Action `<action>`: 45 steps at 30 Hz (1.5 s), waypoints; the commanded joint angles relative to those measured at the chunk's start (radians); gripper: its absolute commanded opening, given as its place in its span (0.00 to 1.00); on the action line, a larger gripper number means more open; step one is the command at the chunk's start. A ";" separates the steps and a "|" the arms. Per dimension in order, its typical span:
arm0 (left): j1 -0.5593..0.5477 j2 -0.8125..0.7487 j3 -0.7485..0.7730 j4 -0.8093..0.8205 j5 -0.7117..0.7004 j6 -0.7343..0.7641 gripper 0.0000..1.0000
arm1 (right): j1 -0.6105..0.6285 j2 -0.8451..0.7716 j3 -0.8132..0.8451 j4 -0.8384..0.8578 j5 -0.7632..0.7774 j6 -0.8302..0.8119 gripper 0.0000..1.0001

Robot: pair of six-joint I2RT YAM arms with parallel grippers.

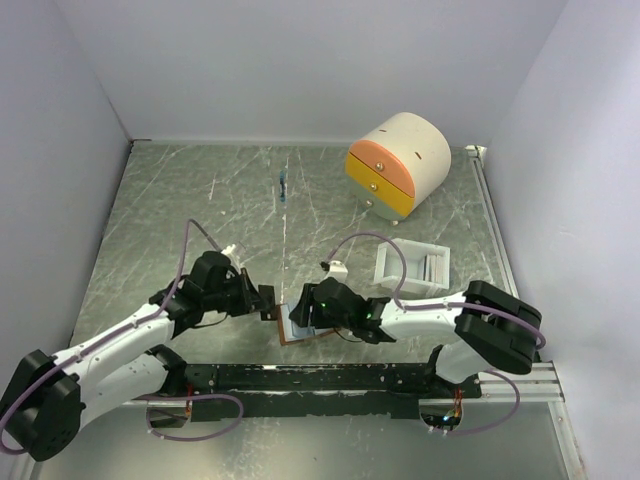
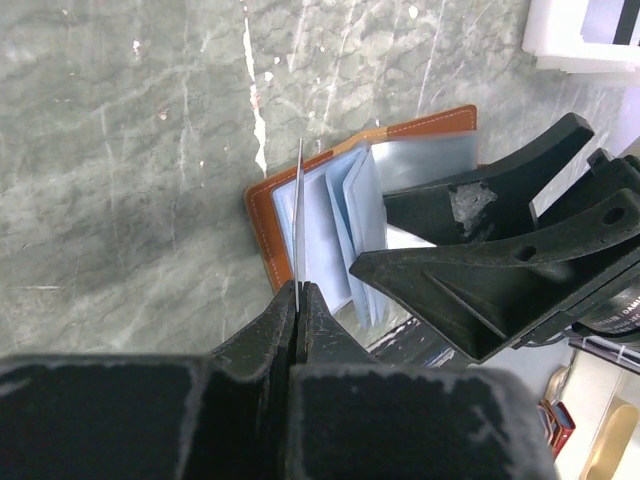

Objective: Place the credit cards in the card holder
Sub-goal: Open the card holder at the center of the board.

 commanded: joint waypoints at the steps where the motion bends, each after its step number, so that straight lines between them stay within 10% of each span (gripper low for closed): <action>1: 0.005 0.023 -0.017 0.106 0.063 0.004 0.07 | -0.016 -0.023 -0.049 0.085 -0.070 0.031 0.48; 23: 0.003 0.147 -0.131 0.382 0.250 -0.115 0.07 | -0.045 -0.039 -0.096 0.169 -0.124 0.052 0.49; 35: 0.003 0.177 -0.149 0.503 0.322 -0.183 0.07 | -0.045 -0.162 -0.024 -0.086 -0.029 -0.010 0.69; 45: -0.013 0.271 -0.178 0.694 0.380 -0.250 0.07 | -0.046 -0.249 0.018 -0.229 0.026 -0.049 0.59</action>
